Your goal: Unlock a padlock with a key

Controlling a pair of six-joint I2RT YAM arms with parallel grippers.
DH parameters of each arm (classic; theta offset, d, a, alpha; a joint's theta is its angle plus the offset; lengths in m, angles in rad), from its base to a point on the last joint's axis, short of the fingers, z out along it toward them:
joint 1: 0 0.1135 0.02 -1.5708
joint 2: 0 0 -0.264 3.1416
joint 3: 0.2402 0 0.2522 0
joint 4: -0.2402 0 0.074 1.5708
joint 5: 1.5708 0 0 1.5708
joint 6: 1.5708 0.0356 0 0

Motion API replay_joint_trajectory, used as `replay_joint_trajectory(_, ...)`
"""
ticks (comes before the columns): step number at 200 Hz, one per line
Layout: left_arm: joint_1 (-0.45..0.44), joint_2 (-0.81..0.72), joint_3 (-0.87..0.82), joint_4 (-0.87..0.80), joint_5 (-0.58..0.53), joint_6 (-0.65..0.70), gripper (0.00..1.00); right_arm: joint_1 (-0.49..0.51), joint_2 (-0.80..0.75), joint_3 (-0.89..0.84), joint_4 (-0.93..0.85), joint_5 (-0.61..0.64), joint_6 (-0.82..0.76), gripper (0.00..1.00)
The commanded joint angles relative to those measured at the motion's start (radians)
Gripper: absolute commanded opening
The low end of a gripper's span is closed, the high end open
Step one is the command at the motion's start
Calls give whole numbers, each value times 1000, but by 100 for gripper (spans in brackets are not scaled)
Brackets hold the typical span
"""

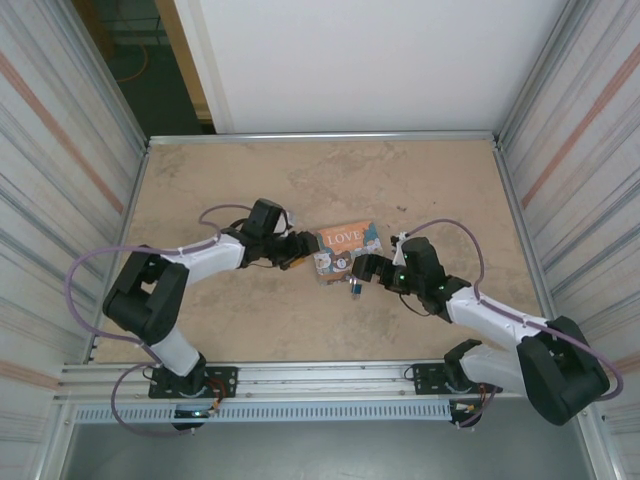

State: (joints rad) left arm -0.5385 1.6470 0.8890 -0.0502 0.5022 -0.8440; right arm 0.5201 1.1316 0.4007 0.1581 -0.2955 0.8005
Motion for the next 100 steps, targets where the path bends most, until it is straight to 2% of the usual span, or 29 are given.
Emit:
replay_joint_trajectory(1, -18, 18, 26, 20, 28, -17, 59, -18, 29, 41, 18, -22, -60, 99)
replay_joint_trajectory(100, -58, 0, -39, 36, -17, -49, 56, -95, 201, 151, 96, -73, -287, 99)
